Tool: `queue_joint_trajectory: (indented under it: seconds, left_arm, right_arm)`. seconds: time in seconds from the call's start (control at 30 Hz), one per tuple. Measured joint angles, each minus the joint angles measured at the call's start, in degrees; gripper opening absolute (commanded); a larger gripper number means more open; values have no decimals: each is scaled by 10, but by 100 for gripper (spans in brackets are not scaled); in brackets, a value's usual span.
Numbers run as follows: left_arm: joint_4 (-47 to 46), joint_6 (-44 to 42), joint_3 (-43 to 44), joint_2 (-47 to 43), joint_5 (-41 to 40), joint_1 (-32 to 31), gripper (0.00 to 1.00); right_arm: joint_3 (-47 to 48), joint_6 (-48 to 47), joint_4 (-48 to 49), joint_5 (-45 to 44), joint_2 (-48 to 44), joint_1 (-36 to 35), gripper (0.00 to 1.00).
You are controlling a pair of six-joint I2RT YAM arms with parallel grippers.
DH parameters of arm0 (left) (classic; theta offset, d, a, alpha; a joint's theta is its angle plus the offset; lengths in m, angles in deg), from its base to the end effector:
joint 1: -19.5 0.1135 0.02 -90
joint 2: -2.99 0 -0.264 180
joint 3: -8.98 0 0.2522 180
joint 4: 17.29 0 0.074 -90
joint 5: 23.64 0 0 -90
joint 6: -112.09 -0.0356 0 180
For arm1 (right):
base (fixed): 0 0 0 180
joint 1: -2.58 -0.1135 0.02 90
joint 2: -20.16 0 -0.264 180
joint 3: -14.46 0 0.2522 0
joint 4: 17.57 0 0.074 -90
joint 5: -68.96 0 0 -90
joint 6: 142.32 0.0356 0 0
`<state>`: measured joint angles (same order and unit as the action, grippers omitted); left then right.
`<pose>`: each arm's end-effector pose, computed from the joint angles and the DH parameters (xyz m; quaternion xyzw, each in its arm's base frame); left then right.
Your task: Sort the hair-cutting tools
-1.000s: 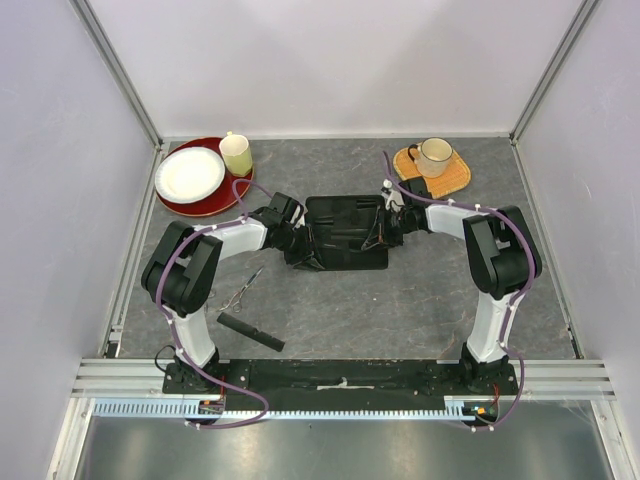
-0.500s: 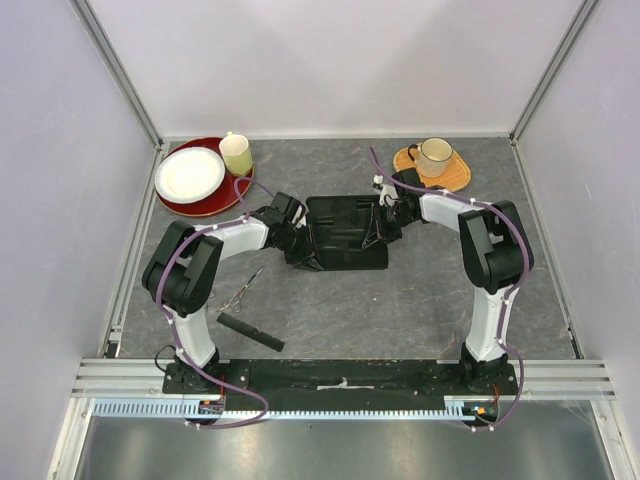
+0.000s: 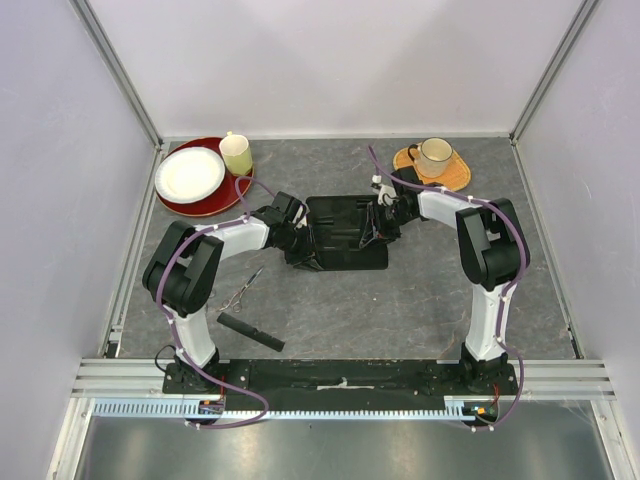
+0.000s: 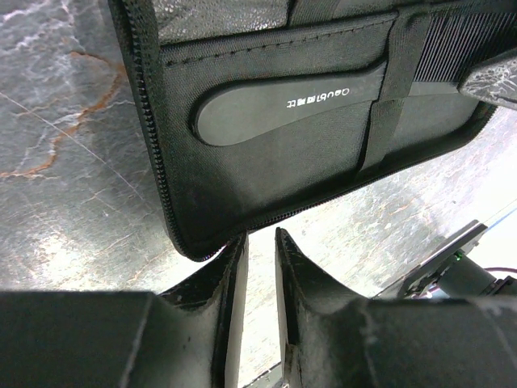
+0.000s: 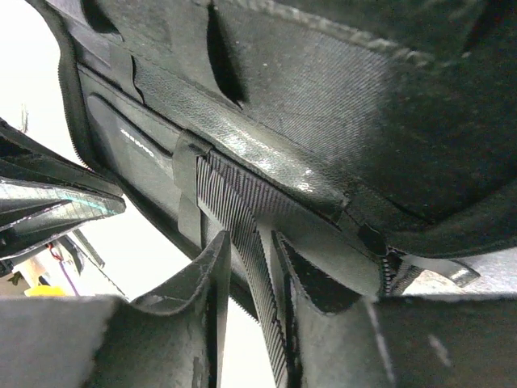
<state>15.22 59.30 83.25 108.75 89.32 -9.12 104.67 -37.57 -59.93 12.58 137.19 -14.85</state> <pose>0.3037 -0.1816 0.1399 -0.0269 0.9555 -0.2826 0.0797 0.3775 0.1392 0.1380 -0.0743 0.9400 0.3212 0.0874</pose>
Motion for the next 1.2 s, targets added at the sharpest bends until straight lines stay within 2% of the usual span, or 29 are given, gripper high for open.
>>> queue_joint_trajectory:
  seconds: [0.1,0.2,0.33,0.53,0.63,0.73,0.77,0.97,1.2]
  left_arm:
    - [1,0,1,1,0,0,28]
    - [3,0,2,2,-1,0,28]
    - [6,0,4,3,-1,0,28]
    - [9,0,7,5,-2,0,27]
    - [11,0,8,6,-1,0,27]
    - [14,0,11,7,-1,0,27]
    - [15,0,11,7,-1,0,27]
    - [19,0,15,10,-1,0,27]
    - [22,0,17,12,0,0,27]
  right_arm:
    - [0,13,2,0,-6,-6,60]
    - [0,20,3,-15,-16,-14,67]
    - [-2,28,5,-24,-24,-17,72]
    - [-19,31,16,-38,-41,-10,74]
    - [-33,31,19,-56,-55,2,70]
    - [-42,30,19,-68,-62,13,55]
    - [-44,30,20,-74,-62,16,46]
    - [-53,31,22,-92,-62,24,25]
    - [-56,33,24,-85,-59,27,22]
